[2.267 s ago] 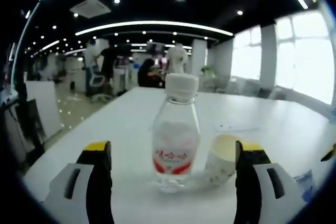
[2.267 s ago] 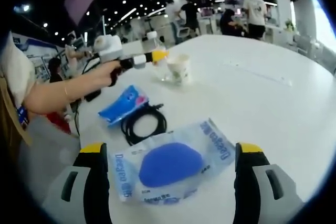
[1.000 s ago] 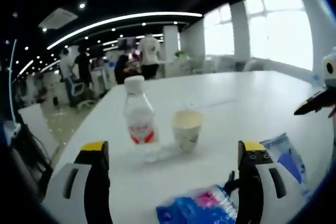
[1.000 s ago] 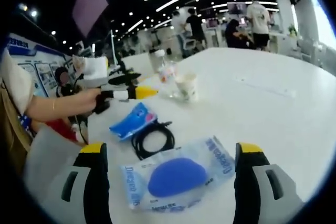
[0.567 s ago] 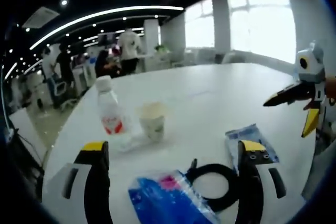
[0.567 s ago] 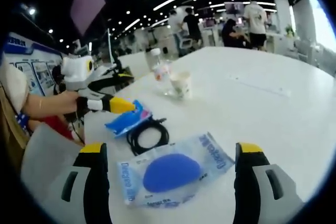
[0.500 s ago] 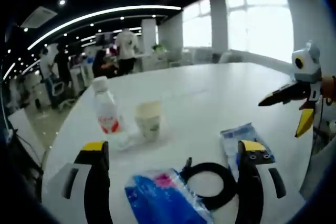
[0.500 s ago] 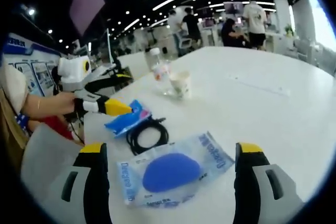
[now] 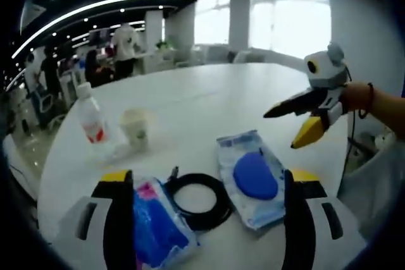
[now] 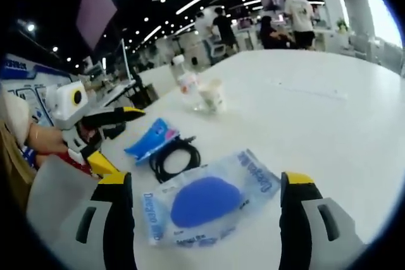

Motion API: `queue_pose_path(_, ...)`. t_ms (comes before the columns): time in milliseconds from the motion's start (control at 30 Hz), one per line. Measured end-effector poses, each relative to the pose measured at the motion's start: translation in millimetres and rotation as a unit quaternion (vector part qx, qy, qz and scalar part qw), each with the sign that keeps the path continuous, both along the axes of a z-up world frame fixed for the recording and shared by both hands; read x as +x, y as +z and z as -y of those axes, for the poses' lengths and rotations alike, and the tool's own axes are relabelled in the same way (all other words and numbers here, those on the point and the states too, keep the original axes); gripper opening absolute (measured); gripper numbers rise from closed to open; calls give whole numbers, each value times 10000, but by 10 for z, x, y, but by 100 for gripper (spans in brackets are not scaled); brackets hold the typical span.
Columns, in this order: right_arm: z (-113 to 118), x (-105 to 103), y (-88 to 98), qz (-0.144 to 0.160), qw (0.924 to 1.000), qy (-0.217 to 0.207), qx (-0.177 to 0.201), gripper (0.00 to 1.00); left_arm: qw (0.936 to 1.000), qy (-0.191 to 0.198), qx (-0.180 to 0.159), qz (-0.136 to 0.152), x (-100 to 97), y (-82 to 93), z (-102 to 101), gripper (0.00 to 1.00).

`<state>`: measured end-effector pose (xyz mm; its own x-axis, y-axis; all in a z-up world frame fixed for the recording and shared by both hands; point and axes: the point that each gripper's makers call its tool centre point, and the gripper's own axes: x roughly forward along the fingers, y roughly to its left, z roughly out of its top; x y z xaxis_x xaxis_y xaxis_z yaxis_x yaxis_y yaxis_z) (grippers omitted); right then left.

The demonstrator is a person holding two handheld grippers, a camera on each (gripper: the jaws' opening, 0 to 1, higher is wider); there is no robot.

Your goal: Arrange the tabletop items into an orderly group along one side of the table until the central work area is clear of visible clutter.

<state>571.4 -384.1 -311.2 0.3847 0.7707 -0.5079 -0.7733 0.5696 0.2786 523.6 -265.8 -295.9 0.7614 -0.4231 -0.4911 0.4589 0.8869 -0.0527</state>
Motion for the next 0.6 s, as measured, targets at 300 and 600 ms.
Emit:
queue_pose_path(300,82,50,-90,52,9998,-215,-14,95,9976,-178,-208,-638,-328,-192,253,90)
queue_pose_path(600,144,88,-229,189,9993,-175,-285,92,9911,23,-602,-1187,-466,-342,355,85)
